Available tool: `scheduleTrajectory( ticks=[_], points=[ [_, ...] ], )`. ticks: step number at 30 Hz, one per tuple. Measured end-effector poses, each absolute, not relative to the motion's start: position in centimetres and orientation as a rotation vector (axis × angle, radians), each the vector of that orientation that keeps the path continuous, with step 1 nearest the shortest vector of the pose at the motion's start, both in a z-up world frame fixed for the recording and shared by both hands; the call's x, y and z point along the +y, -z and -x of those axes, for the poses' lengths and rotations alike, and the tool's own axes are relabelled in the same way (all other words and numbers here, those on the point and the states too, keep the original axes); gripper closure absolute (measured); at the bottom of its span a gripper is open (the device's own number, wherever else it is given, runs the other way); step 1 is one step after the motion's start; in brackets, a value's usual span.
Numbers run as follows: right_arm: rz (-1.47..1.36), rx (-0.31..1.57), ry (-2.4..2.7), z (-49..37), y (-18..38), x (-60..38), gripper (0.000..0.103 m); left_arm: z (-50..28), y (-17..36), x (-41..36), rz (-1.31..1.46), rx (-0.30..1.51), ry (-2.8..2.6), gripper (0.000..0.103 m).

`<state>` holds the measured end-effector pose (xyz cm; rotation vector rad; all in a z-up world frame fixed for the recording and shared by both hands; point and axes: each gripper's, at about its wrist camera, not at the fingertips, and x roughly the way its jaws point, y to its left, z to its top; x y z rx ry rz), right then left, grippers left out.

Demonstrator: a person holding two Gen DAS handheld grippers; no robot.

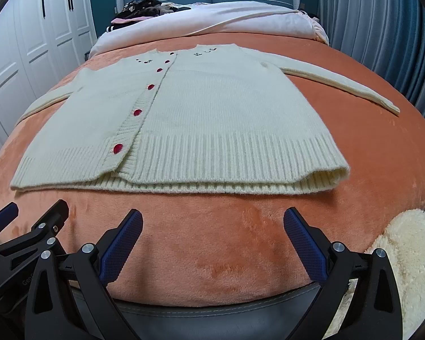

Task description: Fold small clothes

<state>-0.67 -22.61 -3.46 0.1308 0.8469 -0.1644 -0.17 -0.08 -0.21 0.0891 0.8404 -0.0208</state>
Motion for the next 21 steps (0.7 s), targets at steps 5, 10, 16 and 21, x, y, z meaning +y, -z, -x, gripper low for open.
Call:
scheduleTrajectory(
  ticks=[5, 10, 16, 21],
  points=[
    [-0.132, 0.853, 0.162, 0.74, 3.61, -22.55, 0.005, 0.22, 0.35, -0.10, -0.093, 0.840, 0.020, 0.006],
    [-0.131, 0.855, 0.162, 0.82, 3.64, -22.61, 0.005, 0.19, 0.41, -0.05, -0.092, 0.841, 0.019, 0.006],
    [-0.132, 0.856, 0.161, 0.80, 3.63, -22.61, 0.005, 0.21, 0.42, -0.08, -0.092, 0.839, 0.021, 0.006],
    [-0.131, 0.856, 0.161, 0.79, 3.66, -22.59, 0.005, 0.23, 0.48, -0.05, -0.092, 0.839, 0.019, 0.006]
  ],
)
